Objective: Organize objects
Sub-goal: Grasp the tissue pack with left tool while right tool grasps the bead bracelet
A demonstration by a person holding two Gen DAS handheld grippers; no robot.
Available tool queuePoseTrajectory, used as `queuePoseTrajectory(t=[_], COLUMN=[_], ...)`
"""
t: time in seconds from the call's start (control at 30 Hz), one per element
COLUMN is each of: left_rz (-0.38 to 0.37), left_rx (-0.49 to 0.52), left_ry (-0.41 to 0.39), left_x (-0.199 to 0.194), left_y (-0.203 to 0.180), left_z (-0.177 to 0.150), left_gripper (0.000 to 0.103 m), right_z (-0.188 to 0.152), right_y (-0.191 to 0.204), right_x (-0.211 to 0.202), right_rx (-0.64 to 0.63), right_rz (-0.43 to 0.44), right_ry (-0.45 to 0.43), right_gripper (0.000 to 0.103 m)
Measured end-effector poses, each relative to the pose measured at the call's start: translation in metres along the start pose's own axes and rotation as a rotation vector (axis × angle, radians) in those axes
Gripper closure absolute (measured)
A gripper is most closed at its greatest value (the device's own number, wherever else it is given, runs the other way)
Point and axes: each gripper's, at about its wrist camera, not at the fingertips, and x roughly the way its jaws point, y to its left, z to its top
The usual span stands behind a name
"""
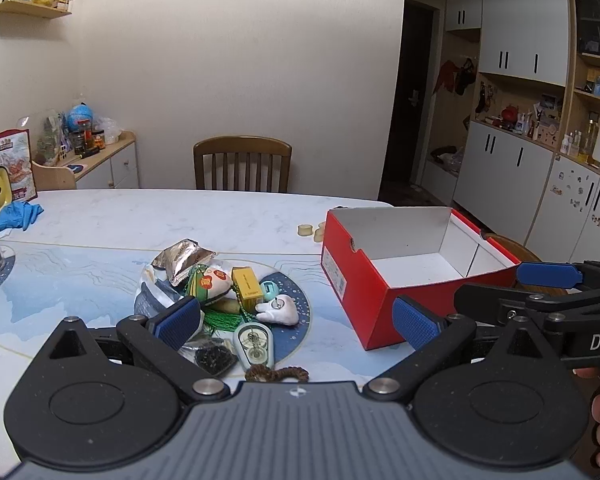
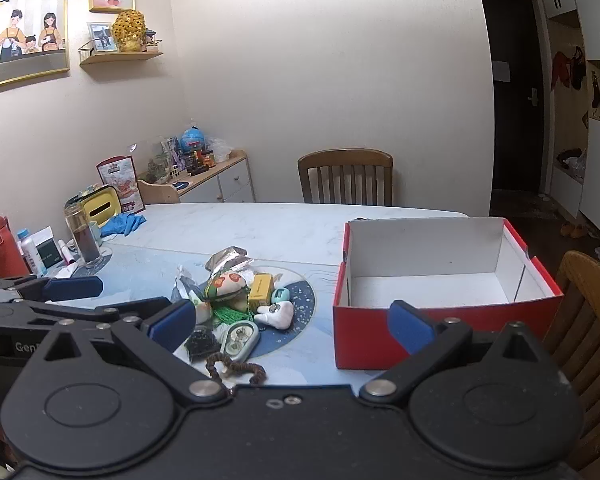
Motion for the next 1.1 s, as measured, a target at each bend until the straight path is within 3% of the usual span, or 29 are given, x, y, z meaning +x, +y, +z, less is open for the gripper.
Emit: queuePoseTrajectory(t=[0.17, 0.47, 0.87, 1.1], left_rz=[0.035, 0.022, 0.11, 0.193], left_rx=[-0.02, -0.008, -0.064, -0.116], left_ry=[0.016, 0.065, 0.189, 0.267], left_x=[0.014, 0.045, 0.129, 0.172], left_y=[0.017, 0.057, 0.138, 0.175], left_z=[0.006, 0.011, 0.02, 0.019], left_gripper=[0.0, 0.0, 0.0, 0.0], right_z=[0.005, 0.011, -0.012, -0.032], right_y=[0.011, 0.032, 0.046, 0.045], right_x=[0.015, 0.053, 0.115, 0.148], right_rx=[-0.001, -0.049, -0.101, -0.092], right_rz=[-0.018, -0.044, -0.078, -0.107], right_ry=[0.008, 0.048, 0.221, 0.328], right_gripper=[0.001, 0.001, 0.002, 0.008])
